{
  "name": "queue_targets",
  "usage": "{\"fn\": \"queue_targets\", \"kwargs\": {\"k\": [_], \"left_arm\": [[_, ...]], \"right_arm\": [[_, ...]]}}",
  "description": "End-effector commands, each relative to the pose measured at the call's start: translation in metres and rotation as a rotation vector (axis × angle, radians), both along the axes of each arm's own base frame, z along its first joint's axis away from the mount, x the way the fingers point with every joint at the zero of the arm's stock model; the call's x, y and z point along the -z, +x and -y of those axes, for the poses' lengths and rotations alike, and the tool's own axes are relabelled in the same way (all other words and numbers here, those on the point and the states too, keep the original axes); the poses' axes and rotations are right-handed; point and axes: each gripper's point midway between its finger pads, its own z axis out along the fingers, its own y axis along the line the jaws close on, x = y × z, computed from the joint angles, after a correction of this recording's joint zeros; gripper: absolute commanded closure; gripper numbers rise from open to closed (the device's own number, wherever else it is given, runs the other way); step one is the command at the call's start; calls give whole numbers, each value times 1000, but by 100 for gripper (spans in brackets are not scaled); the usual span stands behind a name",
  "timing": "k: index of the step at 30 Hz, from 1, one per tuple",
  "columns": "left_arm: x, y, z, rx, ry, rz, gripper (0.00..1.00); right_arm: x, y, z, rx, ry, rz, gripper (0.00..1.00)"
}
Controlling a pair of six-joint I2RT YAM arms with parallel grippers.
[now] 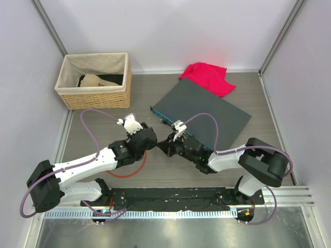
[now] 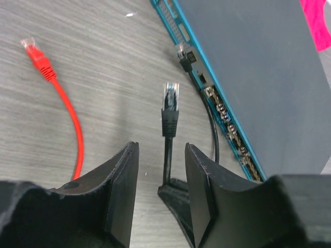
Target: Insert the plug into the switch port
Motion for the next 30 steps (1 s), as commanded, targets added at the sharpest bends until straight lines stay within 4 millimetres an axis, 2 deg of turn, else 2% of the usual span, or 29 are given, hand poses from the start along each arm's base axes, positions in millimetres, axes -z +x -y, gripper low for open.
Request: {"fn": "queue_targets", "kwargs": {"k": [1, 15, 23, 30], "left_arm": [[-28, 20, 8, -51, -36, 112, 57], [-22, 25, 14, -58, 1, 122, 74], [-18, 26, 15, -71, 10, 114, 74], [-15, 26, 7, -100, 31, 110, 75]], "right_arm": [[-30, 5, -1, 28, 81, 61, 99], [-30, 4, -1, 17, 75, 68, 99], [-30, 4, -1, 15, 73, 73, 99], [-30, 3, -1, 14, 72, 72, 99]]}}
